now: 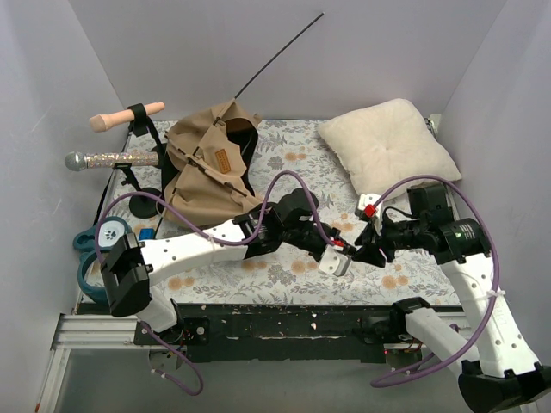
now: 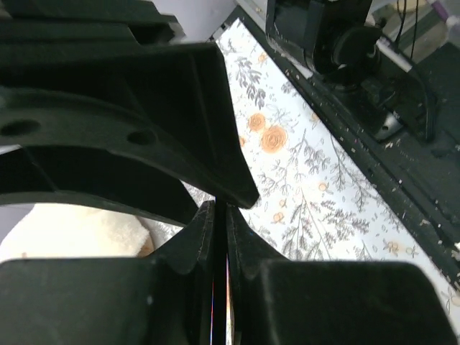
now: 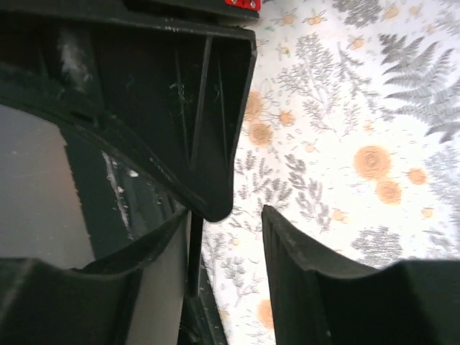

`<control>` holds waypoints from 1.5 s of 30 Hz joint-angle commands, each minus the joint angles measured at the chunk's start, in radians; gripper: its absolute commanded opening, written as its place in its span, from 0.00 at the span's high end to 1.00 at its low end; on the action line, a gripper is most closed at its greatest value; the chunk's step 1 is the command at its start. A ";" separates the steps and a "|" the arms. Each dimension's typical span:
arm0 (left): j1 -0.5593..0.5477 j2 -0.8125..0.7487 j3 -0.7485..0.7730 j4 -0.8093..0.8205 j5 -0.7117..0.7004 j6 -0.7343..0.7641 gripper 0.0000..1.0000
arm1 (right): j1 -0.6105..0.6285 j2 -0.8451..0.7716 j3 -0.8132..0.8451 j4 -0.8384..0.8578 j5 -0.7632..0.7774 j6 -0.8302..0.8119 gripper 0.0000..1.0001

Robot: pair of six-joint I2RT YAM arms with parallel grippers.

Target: Set up the pet tent

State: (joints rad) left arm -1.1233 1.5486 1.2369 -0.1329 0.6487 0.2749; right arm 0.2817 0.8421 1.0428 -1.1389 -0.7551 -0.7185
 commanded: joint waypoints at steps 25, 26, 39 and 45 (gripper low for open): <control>0.025 -0.142 0.213 -0.122 -0.500 0.047 1.00 | 0.001 -0.485 -0.613 1.077 0.388 0.294 0.36; 0.025 -0.145 0.213 -0.110 -0.509 0.043 1.00 | 0.001 -0.497 -0.645 1.103 0.392 0.292 0.36; 0.026 -0.255 0.179 -0.028 -0.443 0.035 1.00 | 0.049 -0.203 -0.885 1.885 0.053 0.392 0.28; 0.026 -0.266 0.176 -0.028 -0.436 0.027 1.00 | 0.259 0.165 -0.779 2.195 0.157 0.404 0.27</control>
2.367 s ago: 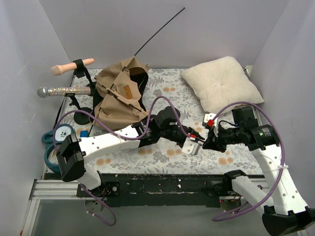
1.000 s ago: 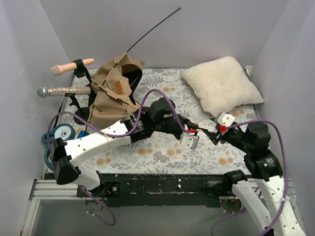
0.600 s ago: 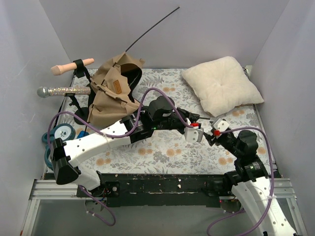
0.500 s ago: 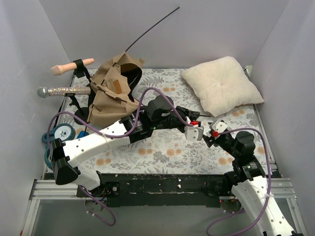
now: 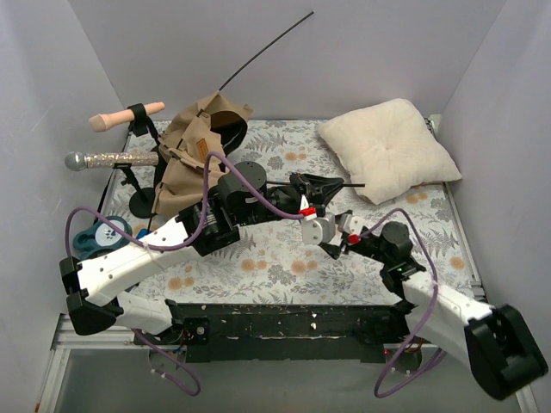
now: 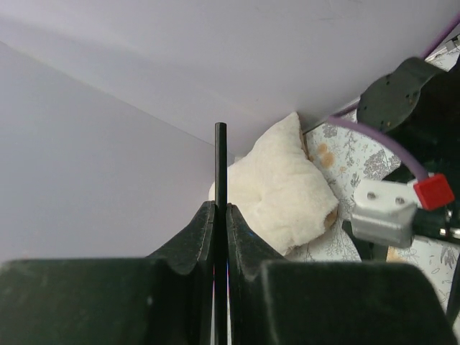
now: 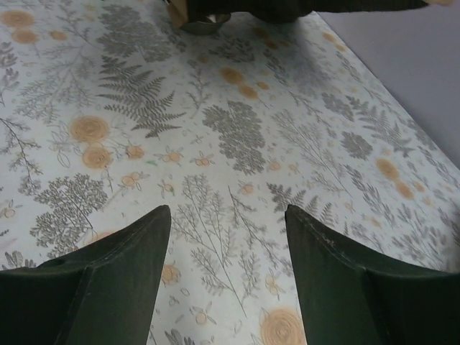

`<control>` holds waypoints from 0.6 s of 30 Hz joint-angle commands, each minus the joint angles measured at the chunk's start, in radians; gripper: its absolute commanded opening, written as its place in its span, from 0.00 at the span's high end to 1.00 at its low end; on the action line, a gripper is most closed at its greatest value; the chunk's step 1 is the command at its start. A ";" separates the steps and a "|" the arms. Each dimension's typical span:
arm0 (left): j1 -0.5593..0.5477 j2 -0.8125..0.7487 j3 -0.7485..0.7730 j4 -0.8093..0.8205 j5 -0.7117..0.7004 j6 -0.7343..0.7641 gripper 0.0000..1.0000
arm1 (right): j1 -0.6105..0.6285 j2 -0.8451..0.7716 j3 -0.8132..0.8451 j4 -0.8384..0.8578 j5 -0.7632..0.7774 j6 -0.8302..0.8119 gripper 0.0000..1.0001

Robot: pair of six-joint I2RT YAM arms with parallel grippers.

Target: Set up the pet tent

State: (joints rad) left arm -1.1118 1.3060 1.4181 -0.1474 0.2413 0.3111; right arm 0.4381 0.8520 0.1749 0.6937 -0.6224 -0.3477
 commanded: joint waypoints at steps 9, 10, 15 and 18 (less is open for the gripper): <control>0.015 -0.024 0.002 0.002 -0.014 -0.017 1.00 | 0.241 0.596 0.320 0.662 0.155 0.139 0.29; 0.015 -0.022 0.005 0.005 -0.011 -0.020 1.00 | 0.243 0.625 0.342 0.684 0.145 0.145 0.29; 0.015 -0.014 0.016 0.012 -0.017 -0.015 1.00 | 0.284 0.758 0.440 0.753 0.133 0.177 0.31; 0.015 -0.008 0.022 0.020 -0.019 -0.023 1.00 | 0.312 0.823 0.482 0.774 0.139 0.191 0.31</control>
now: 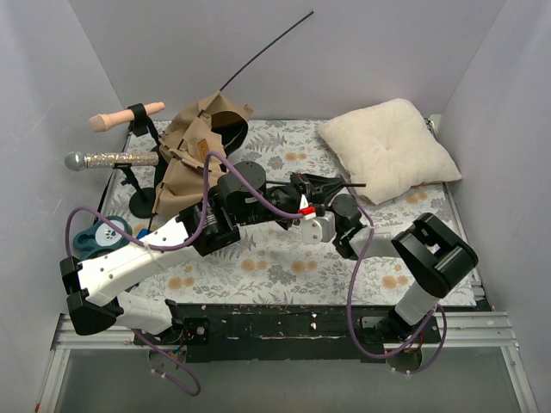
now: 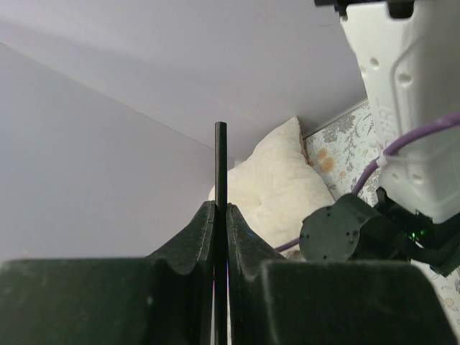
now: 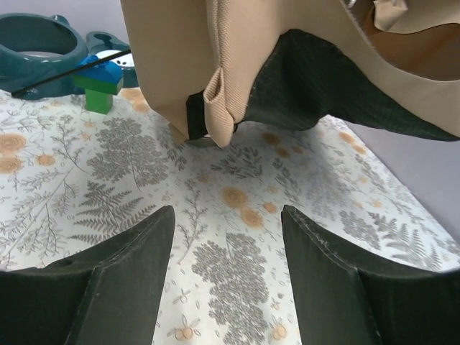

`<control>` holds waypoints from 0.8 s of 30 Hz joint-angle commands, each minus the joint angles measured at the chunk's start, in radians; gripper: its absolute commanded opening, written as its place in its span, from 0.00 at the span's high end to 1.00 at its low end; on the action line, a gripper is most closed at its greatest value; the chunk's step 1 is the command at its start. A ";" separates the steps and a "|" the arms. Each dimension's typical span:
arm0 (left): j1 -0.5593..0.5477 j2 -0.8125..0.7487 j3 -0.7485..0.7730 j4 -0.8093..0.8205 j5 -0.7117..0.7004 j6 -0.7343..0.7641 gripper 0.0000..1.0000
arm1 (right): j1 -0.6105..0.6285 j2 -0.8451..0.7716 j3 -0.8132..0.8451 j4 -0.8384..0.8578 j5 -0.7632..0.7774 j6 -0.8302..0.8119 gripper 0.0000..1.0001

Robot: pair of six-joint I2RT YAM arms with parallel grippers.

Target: Set up the pet tent

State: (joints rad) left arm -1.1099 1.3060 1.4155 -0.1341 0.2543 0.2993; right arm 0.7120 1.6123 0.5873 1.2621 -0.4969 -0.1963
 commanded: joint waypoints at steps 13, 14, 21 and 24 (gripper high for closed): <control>0.013 0.001 0.028 0.010 -0.020 -0.017 1.00 | 0.064 0.212 0.198 0.263 0.101 0.067 0.34; 0.013 0.001 0.026 0.010 -0.018 -0.012 1.00 | 0.064 0.216 0.203 0.267 0.100 0.070 0.34; 0.016 0.006 0.020 0.007 -0.023 -0.006 1.00 | 0.073 0.224 0.226 0.276 0.097 0.106 0.39; 0.019 0.004 0.016 0.007 -0.021 -0.006 1.00 | 0.073 0.222 0.230 0.283 0.100 0.113 0.40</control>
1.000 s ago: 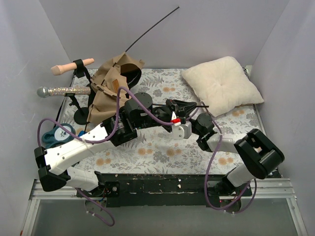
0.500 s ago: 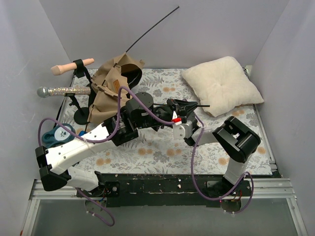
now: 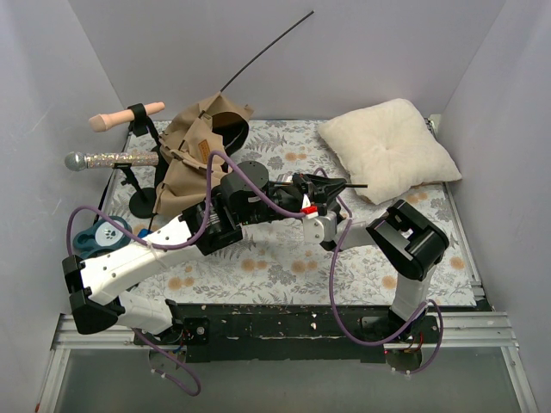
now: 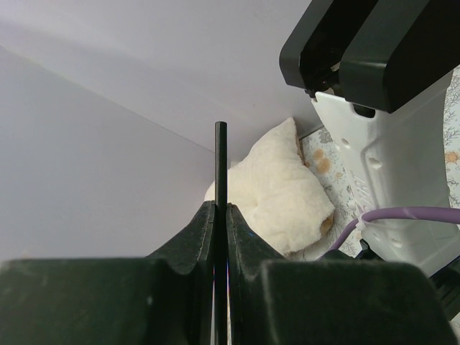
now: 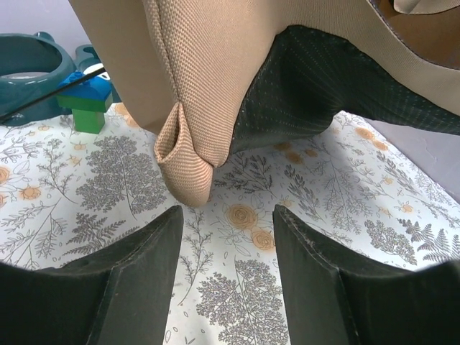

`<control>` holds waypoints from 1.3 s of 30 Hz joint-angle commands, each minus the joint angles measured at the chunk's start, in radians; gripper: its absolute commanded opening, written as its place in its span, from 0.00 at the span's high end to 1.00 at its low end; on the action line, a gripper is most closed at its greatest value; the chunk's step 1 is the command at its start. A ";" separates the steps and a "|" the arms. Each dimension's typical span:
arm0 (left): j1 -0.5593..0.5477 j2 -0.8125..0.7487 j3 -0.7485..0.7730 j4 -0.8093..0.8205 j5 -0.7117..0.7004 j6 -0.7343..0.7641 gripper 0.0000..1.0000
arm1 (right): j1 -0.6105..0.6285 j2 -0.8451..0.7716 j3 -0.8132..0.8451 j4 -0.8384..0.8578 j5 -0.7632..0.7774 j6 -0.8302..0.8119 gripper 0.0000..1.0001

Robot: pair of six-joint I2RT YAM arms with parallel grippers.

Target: Set up the pet tent

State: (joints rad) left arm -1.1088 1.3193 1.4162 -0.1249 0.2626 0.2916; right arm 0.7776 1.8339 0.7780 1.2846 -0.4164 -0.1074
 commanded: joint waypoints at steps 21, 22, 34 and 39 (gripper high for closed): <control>0.052 0.001 0.010 0.002 0.003 -0.008 1.00 | 0.014 -0.025 0.064 0.291 0.030 0.057 0.46; 0.053 0.004 0.010 0.004 0.003 -0.011 1.00 | 0.014 -0.027 0.064 0.292 0.030 0.057 0.45; 0.064 0.009 0.018 -0.005 0.015 -0.008 1.00 | 0.022 -0.030 0.069 0.302 0.022 0.055 0.42; 0.066 0.009 0.015 -0.004 0.020 -0.012 1.00 | 0.022 -0.044 0.060 0.297 0.028 0.058 0.51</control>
State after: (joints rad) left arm -1.0679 1.3392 1.4162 -0.1181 0.3126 0.2878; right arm 0.7929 1.8332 0.8207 1.2892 -0.3954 -0.0540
